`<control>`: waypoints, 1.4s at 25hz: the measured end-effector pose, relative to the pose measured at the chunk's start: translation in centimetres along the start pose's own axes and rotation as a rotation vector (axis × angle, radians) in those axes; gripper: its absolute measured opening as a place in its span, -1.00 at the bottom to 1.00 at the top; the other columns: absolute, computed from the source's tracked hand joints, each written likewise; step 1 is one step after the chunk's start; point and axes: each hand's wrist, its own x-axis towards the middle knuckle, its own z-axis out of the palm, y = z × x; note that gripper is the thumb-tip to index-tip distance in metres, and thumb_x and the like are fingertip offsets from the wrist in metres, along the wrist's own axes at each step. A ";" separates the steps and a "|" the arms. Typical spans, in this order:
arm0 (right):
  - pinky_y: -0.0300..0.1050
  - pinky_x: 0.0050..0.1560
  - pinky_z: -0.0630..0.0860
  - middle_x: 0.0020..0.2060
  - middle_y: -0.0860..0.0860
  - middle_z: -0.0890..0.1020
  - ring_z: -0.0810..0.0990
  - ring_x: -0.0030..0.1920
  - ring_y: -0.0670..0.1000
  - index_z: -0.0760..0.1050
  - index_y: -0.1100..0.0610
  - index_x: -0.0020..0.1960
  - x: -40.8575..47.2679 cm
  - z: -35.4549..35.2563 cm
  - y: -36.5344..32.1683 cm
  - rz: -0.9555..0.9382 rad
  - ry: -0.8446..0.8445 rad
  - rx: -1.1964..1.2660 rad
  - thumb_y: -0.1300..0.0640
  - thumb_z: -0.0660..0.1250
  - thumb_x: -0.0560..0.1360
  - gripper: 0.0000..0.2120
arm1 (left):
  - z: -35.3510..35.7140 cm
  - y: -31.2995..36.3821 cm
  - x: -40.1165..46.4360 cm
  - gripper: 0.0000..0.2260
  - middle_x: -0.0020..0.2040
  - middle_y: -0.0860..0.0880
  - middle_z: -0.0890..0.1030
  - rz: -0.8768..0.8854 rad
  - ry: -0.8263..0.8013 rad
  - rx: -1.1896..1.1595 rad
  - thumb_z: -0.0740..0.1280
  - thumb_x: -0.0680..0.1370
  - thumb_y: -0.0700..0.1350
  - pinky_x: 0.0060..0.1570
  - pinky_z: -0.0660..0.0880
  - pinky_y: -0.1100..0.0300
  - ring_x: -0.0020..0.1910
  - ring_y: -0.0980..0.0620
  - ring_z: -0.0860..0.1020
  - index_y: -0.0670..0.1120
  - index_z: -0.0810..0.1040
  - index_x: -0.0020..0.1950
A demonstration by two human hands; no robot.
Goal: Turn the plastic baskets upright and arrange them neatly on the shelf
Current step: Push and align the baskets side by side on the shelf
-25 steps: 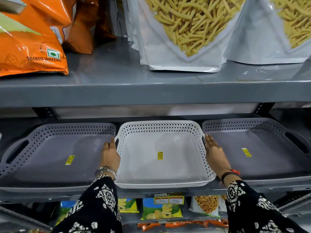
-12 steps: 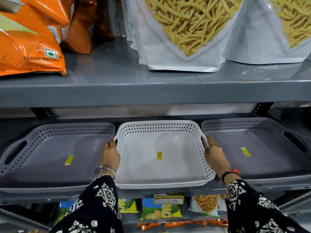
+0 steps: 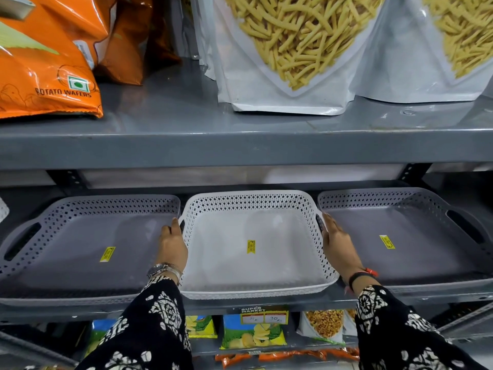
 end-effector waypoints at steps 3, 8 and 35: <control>0.07 0.33 0.35 0.42 0.18 0.30 0.40 0.32 0.23 0.15 0.22 0.42 0.0 0.0 -0.1 0.010 -0.013 -0.004 0.35 0.05 0.52 -0.53 | -0.1 0.1 -0.1 -0.43 0.26 -0.44 0.34 -0.002 -0.023 0.004 0.07 0.42 -0.55 0.18 0.42 -0.15 0.14 -0.38 0.43 -0.34 0.15 0.44; 0.02 0.37 0.29 0.44 0.17 0.26 0.34 0.37 0.20 0.14 0.22 0.43 0.1 0.0 0.0 0.022 -0.021 0.000 0.32 0.05 0.54 -0.54 | -0.4 0.3 -0.3 -0.42 0.29 -0.40 0.31 -0.015 -0.064 0.034 0.07 0.44 -0.53 0.20 0.41 -0.13 0.18 -0.35 0.41 -0.30 0.10 0.46; 0.06 0.29 0.39 0.30 0.23 0.46 0.47 0.27 0.20 0.22 0.20 0.39 0.0 -1.1 -0.5 0.046 -0.047 0.099 0.33 0.06 0.53 -0.58 | -0.2 0.0 -0.3 -0.42 0.27 -0.37 0.32 0.010 -0.083 0.101 0.06 0.46 -0.51 0.14 0.47 -0.09 0.09 -0.32 0.47 -0.29 0.05 0.48</control>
